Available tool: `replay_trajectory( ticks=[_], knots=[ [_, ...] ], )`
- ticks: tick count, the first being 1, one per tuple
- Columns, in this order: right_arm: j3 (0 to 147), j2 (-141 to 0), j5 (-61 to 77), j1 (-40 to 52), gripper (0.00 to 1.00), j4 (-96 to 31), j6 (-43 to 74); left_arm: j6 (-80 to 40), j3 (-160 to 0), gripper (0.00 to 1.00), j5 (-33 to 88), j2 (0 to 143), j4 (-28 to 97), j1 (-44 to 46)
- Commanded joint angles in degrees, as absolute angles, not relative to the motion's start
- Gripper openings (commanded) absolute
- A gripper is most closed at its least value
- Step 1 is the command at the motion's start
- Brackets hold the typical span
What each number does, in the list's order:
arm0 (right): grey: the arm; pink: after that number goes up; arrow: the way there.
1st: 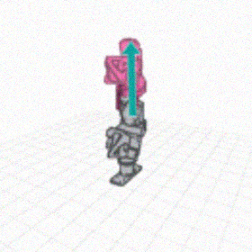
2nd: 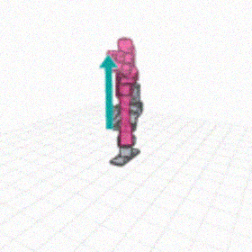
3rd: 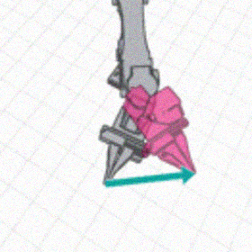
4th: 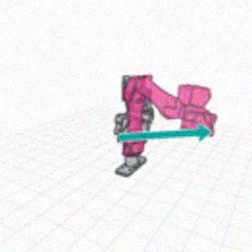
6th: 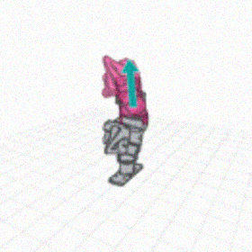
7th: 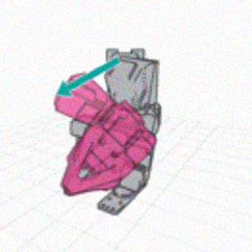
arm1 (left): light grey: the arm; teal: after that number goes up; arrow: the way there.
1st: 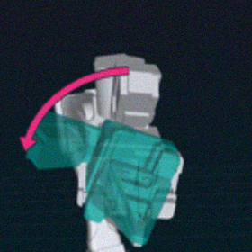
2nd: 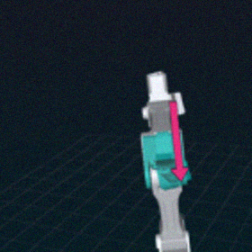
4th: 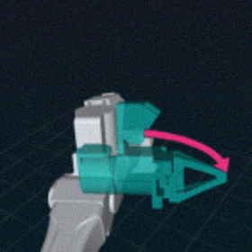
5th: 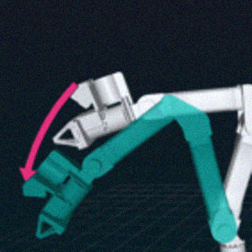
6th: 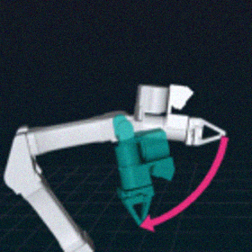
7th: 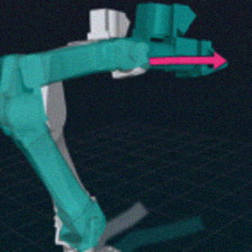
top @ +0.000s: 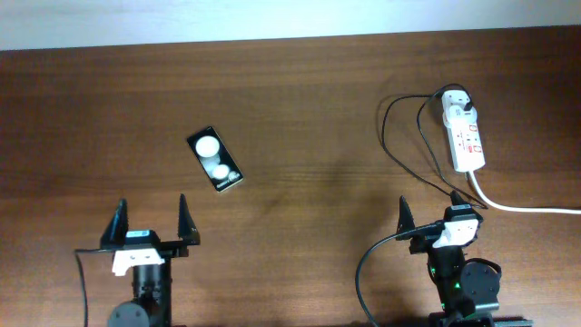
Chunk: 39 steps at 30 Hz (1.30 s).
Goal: Plug charger to phone and switch on socket
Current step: 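Move the left gripper over the black phone and lower toward it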
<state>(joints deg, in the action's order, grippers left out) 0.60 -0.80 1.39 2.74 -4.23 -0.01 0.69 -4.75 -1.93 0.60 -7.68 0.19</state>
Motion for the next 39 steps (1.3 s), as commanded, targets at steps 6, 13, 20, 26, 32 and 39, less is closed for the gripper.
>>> replay_trajectory(
  ticks=[6, 13, 20, 26, 32, 39],
  knots=[
    [0.32, -0.32, 1.32, 3.05, 0.99, -4.54, 0.27, 1.78, -16.4, 0.99, -2.35, 11.55, -6.74, -0.16],
    [0.32, -0.32, 1.32, 3.03, 0.99, -4.54, 0.27, 1.78, -35.24, 0.99, -2.35, 30.06, 9.28, -0.16],
    [0.32, -0.32, 1.32, 3.05, 0.99, -4.54, 0.27, 1.48, -62.5, 0.99, -2.33, 51.59, 35.0, -0.16],
    [0.32, -0.32, 1.32, 3.05, 0.99, -4.54, 0.27, -0.43, -81.65, 0.99, 7.31, 66.17, 55.07, -0.16],
    [0.32, -0.32, 1.32, 3.05, 0.99, -4.54, 0.27, -0.43, -88.18, 0.99, 11.03, 73.54, 63.96, -0.16],
    [0.32, -0.32, 1.32, 3.05, 0.99, -4.54, 0.27, -0.47, -88.16, 0.99, 14.85, 74.83, 68.07, -0.16]
  ],
)
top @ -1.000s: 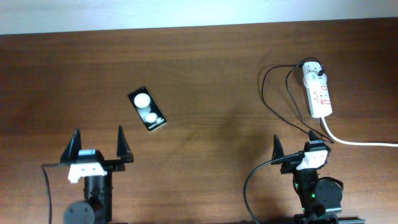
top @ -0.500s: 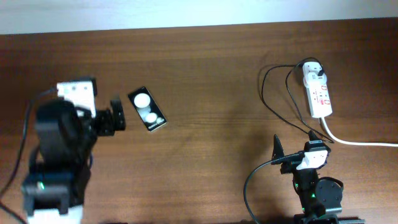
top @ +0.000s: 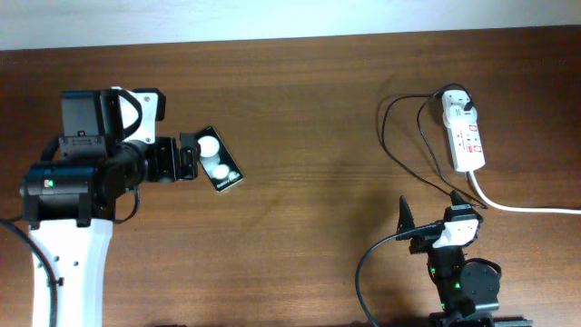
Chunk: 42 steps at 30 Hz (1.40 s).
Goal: Plug charger to phone and switch on socket
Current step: 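Move the left gripper over the black phone and lower toward it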
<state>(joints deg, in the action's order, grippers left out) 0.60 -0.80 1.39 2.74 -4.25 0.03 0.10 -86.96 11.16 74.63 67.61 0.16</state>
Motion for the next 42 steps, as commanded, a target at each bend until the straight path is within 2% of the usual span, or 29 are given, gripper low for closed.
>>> replay_trajectory(
  ticks=[1, 4, 9, 13, 18, 25, 34, 42],
  knots=[
    [0.32, -0.32, 1.32, 3.05, 0.99, -4.54, 0.27, -0.47, -88.16, 0.99, 16.08, 74.83, 68.03, -0.16],
    [0.32, -0.32, 1.32, 3.05, 0.99, -4.54, 0.27, -5.45, -88.18, 0.99, 17.39, 74.96, 66.89, -0.16],
    [0.32, -0.32, 1.32, 3.03, 0.99, -4.54, 0.27, -19.79, -88.18, 0.99, 8.43, 75.0, 66.76, 0.01],
    [0.32, -0.32, 1.32, 3.05, 0.99, -4.54, 0.27, -26.52, -88.18, 0.99, 2.17, 75.94, 66.67, 1.8],
    [0.32, -0.32, 1.32, 3.05, 0.99, -4.54, 0.27, -29.58, -88.25, 0.99, -1.32, 83.55, 66.46, 5.17],
    [0.32, -0.32, 1.32, 3.05, 0.99, -4.54, 0.27, -38.0, -88.29, 0.99, -1.04, 97.12, 63.68, 5.28],
    [0.32, -0.32, 1.32, 3.05, 0.99, -4.54, 0.27, -39.9, -88.29, 0.99, 0.67, 108.77, 54.81, 8.12],
    [0.32, -0.32, 1.32, 3.05, 0.99, -4.54, 0.27, -39.88, -88.27, 0.99, -0.99, 114.76, 52.45, 8.51]
  ],
)
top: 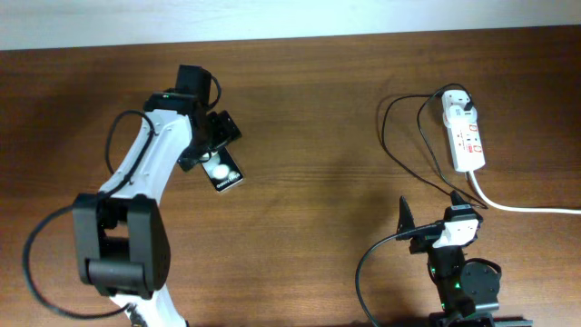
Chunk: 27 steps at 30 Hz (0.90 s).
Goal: Plug charger to phone and switch on socket
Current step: 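Move the left gripper over the black phone and lower toward it, then close the left gripper on the phone's lower end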
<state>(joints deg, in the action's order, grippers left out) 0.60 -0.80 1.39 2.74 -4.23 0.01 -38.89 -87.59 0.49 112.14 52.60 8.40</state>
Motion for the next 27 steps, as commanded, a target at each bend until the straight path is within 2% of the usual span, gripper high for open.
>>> replay_trajectory(
  ticks=[1, 7, 11, 27],
  knots=[
    [0.32, -0.32, 1.32, 3.05, 0.99, -4.54, 0.27, -39.88, -88.27, 0.99, -1.34, 115.61, 51.96, 8.51],
    [0.32, -0.32, 1.32, 3.05, 0.99, -4.54, 0.27, -39.88, -88.27, 0.99, -1.87, 117.97, 50.96, 8.51],
    [0.32, -0.32, 1.32, 3.03, 0.99, -4.54, 0.27, -39.86, -88.2, 0.99, -7.01, 118.08, 51.2, 8.54],
    [0.32, -0.32, 1.32, 3.05, 0.99, -4.54, 0.27, -39.88, -88.2, 0.99, -6.94, 118.13, 48.93, 8.54]
  ],
)
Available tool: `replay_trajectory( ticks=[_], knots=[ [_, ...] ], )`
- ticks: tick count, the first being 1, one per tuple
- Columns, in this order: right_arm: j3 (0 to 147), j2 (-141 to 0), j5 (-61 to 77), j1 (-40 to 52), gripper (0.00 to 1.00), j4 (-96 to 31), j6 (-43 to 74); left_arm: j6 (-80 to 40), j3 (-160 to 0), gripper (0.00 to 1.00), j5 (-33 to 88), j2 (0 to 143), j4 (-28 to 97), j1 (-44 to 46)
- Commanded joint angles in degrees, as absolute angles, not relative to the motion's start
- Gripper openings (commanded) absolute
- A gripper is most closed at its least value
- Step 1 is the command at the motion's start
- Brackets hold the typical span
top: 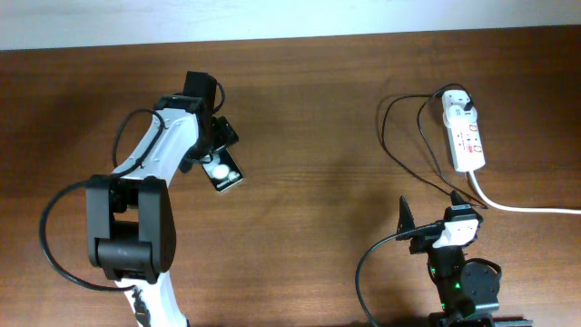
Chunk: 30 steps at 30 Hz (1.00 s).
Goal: Plug charger to phone and switch on socket
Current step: 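Close the left gripper on the phone's lower end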
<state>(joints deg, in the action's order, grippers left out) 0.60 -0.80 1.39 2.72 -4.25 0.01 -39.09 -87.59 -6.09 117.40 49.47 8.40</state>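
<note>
The black phone (223, 171), with two white discs on its back, lies tilted on the table left of centre. My left gripper (210, 148) is down over its far end, fingers spread either side of it; contact cannot be told. The white power strip (465, 138) with red switches lies at the right, a white charger plug (454, 107) in its far socket. The black charger cable (393, 127) loops from it, its free end running to near my right gripper (438, 207). That gripper rests open at the front edge.
The strip's white mains cord (531, 208) runs off the right edge, passing just behind the right gripper. The left arm (150, 173) stretches from the front left across to the phone.
The left gripper has shifted slightly over the phone's far end and its arm base has swung a little. Phone, cable, strip and right arm are where they were.
Both arms first rested open at the front edge, the phone lying untouched. Then the left arm was raised beside the phone on its left. Later its gripper was down over the phone's far end, and it remains there now.
</note>
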Motion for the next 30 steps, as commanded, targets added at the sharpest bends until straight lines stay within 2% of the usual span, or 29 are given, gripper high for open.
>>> replay_trajectory(
  ticks=[1, 30],
  knots=[
    [0.32, -0.32, 1.32, 3.05, 0.99, -4.54, 0.27, -39.88, -88.2, 0.99, -6.94, 118.15, 48.86, 8.54],
    [0.32, -0.32, 1.32, 3.05, 0.99, -4.54, 0.27, -39.9, -88.09, 0.99, -5.37, 123.33, 48.03, 8.54]
  ],
)
